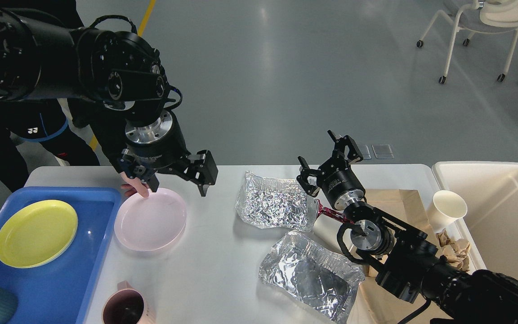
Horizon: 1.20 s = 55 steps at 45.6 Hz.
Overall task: Tidy desktop
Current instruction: 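Move the left gripper over and down to the pink cup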
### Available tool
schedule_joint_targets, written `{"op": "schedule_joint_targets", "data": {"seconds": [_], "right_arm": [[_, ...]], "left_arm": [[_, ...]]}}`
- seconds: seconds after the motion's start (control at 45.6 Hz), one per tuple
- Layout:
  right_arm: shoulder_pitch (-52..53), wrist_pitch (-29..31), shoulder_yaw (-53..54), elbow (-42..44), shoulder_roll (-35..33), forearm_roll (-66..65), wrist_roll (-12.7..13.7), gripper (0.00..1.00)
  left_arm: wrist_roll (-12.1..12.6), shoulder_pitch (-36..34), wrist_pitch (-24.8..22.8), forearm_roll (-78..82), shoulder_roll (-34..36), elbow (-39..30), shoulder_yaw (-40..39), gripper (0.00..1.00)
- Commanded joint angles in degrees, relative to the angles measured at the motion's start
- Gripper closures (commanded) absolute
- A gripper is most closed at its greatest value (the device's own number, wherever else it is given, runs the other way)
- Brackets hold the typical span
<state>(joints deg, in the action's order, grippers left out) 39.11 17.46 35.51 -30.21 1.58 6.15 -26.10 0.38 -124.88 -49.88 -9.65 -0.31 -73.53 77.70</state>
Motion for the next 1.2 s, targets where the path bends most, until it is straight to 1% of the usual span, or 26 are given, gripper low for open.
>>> {"op": "schedule_joint_targets", "data": {"seconds": [0.0,0.088,0.153,0.329,0.394,0.482,0.526,0.57,0.723,0.789,0.876,0.986,1.052,1.139,1.183], "right_arm": [[0.0,-0.1,0.0,0.0,0.0,0.0,0.0,0.0],[0.0,0.0,0.0,0.0,0.0,0.0,0.0,0.0],[0.0,-0.1,0.0,0.0,0.0,0.0,0.0,0.0],[0.0,0.0,0.0,0.0,0.0,0.0,0.0,0.0],[0.0,0.0,0.0,0.0,0.0,0.0,0.0,0.0],[0.0,-0.1,0.0,0.0,0.0,0.0,0.0,0.0],[0.0,-0.1,0.0,0.0,0.0,0.0,0.0,0.0],[0.0,0.0,0.0,0.0,0.0,0.0,0.0,0.0],[0.0,0.0,0.0,0.0,0.0,0.0,0.0,0.0],[0.1,0.0,0.0,0.0,0.0,0.1,0.0,0.0],[0.0,-0.1,0.0,0.0,0.0,0.0,0.0,0.0],[0.1,0.0,0.0,0.0,0.0,0.0,0.0,0.0],[0.1,0.0,0.0,0.0,0.0,0.0,0.0,0.0],[0.1,-0.1,0.0,0.0,0.0,0.0,0.0,0.0],[0.1,0.0,0.0,0.0,0.0,0.0,0.0,0.0]], "left_arm": [[0.1,0.4,-3.6,1.0,0.0,-4.2,2.7,0.03],[0.1,1.0,-5.1,1.0,0.0,-5.9,4.2,0.03],[0.3,1.4,-5.1,1.0,0.1,-6.6,4.7,0.03],[2.0,4.8,-5.1,0.9,0.0,-6.8,4.6,0.04],[2.2,6.3,-5.1,0.9,-0.1,-6.9,4.6,0.04],[3.7,8.9,-4.6,0.9,-0.3,-7.1,4.7,0.05],[5.1,9.8,-3.1,0.9,-0.3,-7.4,4.7,0.06],[6.6,10.5,-0.7,0.8,-0.3,-8.6,4.7,0.06],[12.1,13.0,11.1,0.4,-0.3,-12.3,4.0,0.07],[13.9,14.0,15.5,0.2,-0.2,-13.6,3.9,0.07],[14.6,14.7,18.9,0.2,-0.2,-15.8,3.4,0.07],[14.7,14.9,19.2,0.5,-0.1,-17.3,3.5,0.08],[14.7,16.5,20.1,0.8,-0.1,-17.4,3.6,0.09],[14.8,19.0,23.5,0.8,-0.3,-17.4,3.6,0.09],[15.4,20.4,25.4,0.8,-0.3,-17.4,3.5,0.09]]}}
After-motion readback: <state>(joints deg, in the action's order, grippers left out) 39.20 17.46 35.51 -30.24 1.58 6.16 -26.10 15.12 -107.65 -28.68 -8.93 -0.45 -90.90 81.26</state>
